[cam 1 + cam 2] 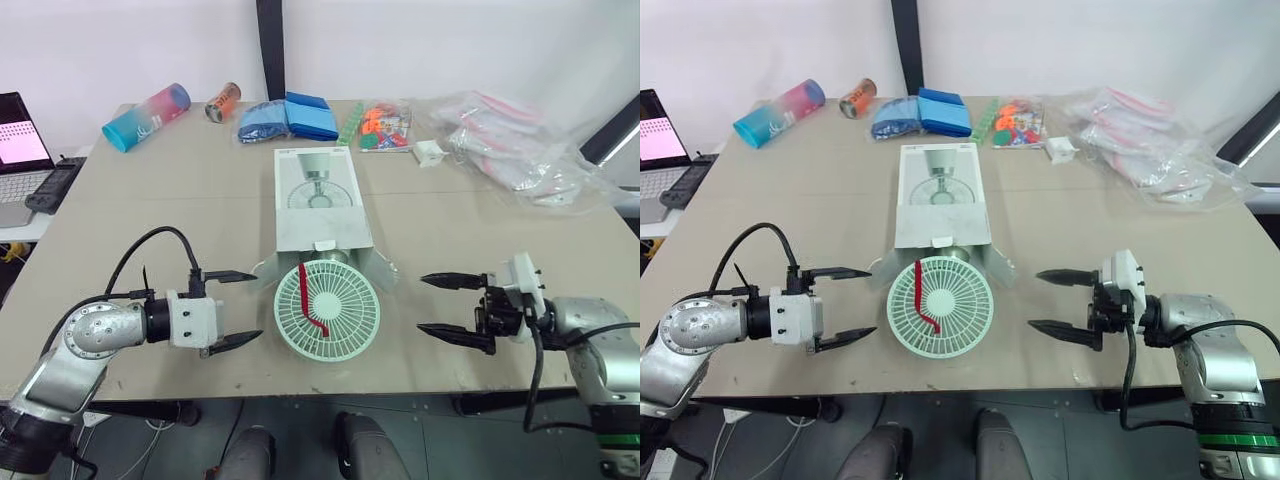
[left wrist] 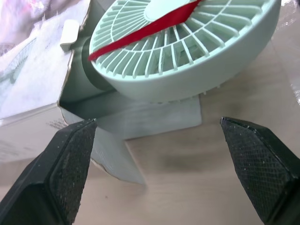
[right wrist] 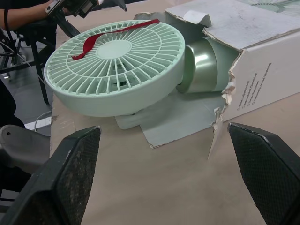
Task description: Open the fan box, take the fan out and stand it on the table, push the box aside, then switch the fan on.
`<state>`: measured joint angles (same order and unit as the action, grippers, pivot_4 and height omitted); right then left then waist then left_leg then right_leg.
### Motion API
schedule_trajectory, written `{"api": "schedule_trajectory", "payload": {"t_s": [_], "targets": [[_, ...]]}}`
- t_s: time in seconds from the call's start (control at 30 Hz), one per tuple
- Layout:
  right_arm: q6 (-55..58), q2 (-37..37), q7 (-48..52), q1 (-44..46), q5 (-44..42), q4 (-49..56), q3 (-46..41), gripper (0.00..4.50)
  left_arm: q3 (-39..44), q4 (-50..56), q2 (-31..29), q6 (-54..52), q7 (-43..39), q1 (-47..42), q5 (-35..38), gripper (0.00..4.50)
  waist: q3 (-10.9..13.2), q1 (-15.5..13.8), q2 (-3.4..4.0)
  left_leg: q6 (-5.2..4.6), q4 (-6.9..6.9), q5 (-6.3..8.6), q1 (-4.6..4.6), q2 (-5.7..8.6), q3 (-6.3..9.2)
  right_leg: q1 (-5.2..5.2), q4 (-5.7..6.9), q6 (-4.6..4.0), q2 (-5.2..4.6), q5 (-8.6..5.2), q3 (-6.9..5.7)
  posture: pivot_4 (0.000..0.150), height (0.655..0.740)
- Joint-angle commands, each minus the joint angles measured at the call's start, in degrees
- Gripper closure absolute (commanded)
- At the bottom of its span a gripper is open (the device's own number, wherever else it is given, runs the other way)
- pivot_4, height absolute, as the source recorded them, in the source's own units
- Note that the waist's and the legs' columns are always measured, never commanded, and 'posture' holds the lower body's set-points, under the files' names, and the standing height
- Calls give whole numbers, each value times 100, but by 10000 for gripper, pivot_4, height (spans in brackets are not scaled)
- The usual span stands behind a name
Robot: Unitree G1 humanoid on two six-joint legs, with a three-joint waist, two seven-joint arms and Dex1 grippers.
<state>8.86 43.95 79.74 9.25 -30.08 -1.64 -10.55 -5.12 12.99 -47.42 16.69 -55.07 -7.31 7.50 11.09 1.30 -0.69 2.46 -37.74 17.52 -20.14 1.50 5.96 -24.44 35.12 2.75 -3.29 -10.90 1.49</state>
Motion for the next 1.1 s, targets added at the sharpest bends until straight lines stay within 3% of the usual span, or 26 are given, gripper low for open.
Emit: {"api": "schedule_trajectory", "payload": {"t_s": [0.03,0.27,0.53,0.83,1.1], "targets": [[19,74,16,-42,-263,223,-256,659,-134,-604,119,1544,161,-419,-758,0,0,-2,0,0,-1,0,0,0,0,0,0,0,0,0,0,1500,7400],[135,46,-91,-178,-348,519,-219,659,-318,-1603,269,3332,653,-928,-1675,0,-1,-3,0,0,-13,0,1,-3,-2,2,1,-2,3,12,-1,1500,7400],[451,86,-103,-194,-558,811,-176,659,-226,-2334,518,4789,1754,-1159,-2894,0,-1,-7,0,-3,-26,2,-1,-3,-4,3,4,2,3,17,0,1500,7400],[468,43,-144,-179,-519,925,-115,659,92,-2479,1098,5568,3506,-1398,-4751,0,-4,-21,1,-6,-51,3,-4,1,-5,12,4,14,1,34,1,1500,7400],[447,44,-202,-132,-461,924,-60,659,-95,-2468,1170,5635,5093,-1561,-6379,0,-4,-23,1,-7,-57,4,-4,0,-7,13,7,15,1,43,2,1500,7400]]}}
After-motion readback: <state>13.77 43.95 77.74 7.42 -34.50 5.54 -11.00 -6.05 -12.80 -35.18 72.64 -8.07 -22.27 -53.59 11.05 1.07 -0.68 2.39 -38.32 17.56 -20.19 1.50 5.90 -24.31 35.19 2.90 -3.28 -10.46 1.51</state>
